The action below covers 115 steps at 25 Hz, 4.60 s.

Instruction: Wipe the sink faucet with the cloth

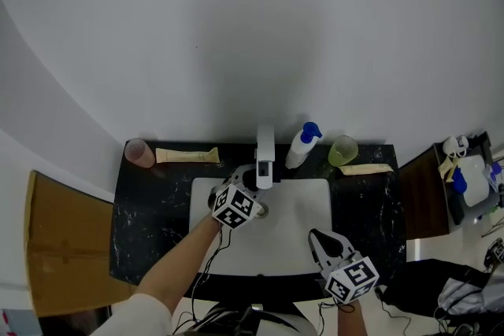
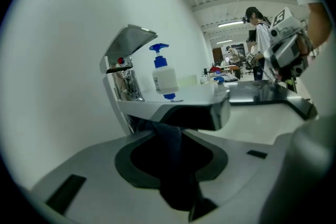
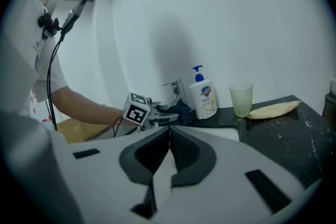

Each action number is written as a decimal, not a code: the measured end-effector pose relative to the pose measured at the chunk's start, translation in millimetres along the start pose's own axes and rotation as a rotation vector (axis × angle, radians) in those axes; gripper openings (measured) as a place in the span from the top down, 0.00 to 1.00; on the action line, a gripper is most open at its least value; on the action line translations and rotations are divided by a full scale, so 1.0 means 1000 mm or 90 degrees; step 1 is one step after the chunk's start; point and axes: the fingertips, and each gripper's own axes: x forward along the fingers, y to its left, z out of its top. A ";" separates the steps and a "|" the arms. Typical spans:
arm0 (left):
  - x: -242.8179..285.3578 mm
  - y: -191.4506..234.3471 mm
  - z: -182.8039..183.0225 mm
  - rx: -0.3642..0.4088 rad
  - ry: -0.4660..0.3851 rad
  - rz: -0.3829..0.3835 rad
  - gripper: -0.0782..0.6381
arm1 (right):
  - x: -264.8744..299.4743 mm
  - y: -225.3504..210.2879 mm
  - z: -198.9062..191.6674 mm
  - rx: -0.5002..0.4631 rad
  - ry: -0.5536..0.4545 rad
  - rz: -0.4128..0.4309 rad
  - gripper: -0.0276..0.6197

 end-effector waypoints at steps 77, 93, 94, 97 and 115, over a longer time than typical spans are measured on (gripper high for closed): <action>-0.063 0.059 -0.032 -0.132 0.035 0.140 0.74 | -0.027 0.005 -0.003 0.000 -0.028 -0.015 0.95; -0.237 -0.030 0.067 -0.222 -0.165 0.242 0.74 | -0.059 0.053 0.078 -0.160 -0.164 -0.029 0.95; -0.244 -0.033 0.069 -0.219 -0.169 0.251 0.74 | -0.060 0.057 0.077 -0.164 -0.162 -0.023 0.95; -0.259 -0.041 0.072 -0.213 -0.173 0.267 0.74 | -0.062 0.068 0.075 -0.171 -0.158 -0.005 0.95; -0.273 -0.058 0.093 -0.208 -0.201 0.272 0.74 | -0.082 0.070 0.072 -0.185 -0.147 -0.009 0.95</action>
